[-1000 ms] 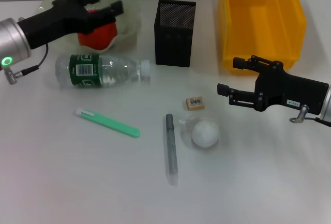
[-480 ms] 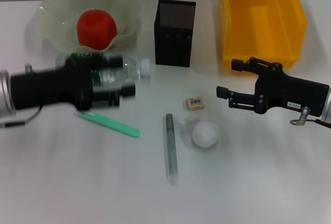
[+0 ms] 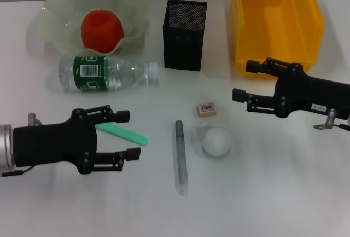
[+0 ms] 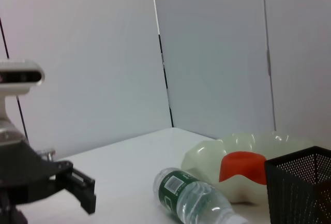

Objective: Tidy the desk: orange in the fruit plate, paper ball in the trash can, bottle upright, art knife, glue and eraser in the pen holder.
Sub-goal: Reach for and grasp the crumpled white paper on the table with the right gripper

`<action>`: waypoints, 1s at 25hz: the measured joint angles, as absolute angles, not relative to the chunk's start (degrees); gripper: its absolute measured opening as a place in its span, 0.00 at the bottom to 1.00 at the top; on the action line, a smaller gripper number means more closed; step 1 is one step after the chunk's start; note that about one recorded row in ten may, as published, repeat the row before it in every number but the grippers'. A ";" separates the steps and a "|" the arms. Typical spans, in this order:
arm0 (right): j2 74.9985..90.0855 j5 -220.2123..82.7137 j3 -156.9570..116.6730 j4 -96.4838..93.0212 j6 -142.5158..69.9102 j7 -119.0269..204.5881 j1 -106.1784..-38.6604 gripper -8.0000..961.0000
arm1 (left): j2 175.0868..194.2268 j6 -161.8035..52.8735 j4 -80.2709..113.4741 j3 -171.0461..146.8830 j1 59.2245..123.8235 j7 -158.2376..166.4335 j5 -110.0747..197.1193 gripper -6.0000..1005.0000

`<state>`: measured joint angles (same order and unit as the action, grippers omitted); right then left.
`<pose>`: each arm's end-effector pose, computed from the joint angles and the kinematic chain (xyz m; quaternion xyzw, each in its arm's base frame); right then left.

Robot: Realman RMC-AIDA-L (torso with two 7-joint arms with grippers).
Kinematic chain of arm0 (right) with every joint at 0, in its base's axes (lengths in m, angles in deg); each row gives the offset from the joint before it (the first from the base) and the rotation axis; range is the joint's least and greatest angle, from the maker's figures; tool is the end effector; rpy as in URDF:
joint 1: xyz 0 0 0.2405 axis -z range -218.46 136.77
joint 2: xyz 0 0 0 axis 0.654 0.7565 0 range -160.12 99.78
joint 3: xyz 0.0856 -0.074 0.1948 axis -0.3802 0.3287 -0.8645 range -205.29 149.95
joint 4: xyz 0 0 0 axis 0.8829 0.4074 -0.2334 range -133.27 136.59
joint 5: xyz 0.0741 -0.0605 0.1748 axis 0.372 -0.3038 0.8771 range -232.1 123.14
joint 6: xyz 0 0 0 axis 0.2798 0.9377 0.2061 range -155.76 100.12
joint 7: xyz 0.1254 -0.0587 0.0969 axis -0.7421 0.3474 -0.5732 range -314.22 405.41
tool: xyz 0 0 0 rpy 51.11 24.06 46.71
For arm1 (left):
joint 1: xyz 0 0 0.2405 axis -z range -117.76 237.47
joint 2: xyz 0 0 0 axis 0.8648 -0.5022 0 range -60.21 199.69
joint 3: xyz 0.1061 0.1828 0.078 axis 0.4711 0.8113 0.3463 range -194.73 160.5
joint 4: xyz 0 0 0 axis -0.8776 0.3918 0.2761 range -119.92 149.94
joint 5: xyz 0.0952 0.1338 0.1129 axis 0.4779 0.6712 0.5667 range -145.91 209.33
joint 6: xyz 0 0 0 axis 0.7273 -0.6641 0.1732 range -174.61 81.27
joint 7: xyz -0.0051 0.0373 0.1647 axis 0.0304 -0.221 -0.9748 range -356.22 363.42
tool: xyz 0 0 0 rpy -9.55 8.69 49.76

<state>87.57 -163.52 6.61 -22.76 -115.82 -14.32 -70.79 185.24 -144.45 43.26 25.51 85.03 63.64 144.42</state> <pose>0.2332 0.3091 -0.0160 -0.9229 0.1605 0.2981 0.1835 -0.2468 0.2616 -0.0132 -0.9539 -0.1260 -0.2602 0.0805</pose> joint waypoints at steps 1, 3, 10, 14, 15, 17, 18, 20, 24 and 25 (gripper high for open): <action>87.53 -163.57 6.62 -23.50 -116.38 -15.45 -70.80 0.85 | 185.28 -144.48 43.17 25.51 84.90 63.45 144.79 0.81; 87.51 -163.65 6.68 -24.92 -117.85 -17.37 -70.79 0.85 | 185.33 -144.50 42.93 25.51 84.83 63.09 145.23 0.81; 87.17 -164.10 13.02 -34.74 -121.42 -28.64 -70.83 0.85 | 185.32 -144.55 42.62 25.51 84.87 62.00 146.98 0.81; 86.89 -167.55 14.77 -38.39 -122.77 -33.31 -72.15 0.85 | 185.27 -144.74 42.62 25.52 85.34 61.58 147.82 0.81; 86.86 -168.69 14.81 -39.08 -123.14 -34.37 -72.60 0.85 | 185.26 -144.75 42.65 25.55 85.52 61.55 148.23 0.81; 86.82 -171.09 14.83 -40.59 -124.08 -36.36 -73.70 0.85 | 185.27 -144.75 42.70 25.61 86.03 61.73 149.05 0.81; 86.82 -171.09 14.83 -40.59 -124.08 -36.36 -73.70 0.85 | 185.27 -144.75 42.70 25.61 86.03 61.73 149.05 0.81; 86.81 -173.11 14.84 -42.06 -124.95 -38.03 -74.67 0.85 | 185.11 -144.82 42.68 25.66 86.32 61.97 149.25 0.81; 86.84 -177.14 14.86 -45.08 -126.27 -41.16 -76.62 0.85 | 184.88 -145.12 42.94 26.65 86.60 62.41 149.38 0.81; 86.97 -179.05 14.92 -46.25 -126.68 -42.45 -77.54 0.85 | 184.72 -145.15 43.03 27.28 86.80 62.73 149.51 0.81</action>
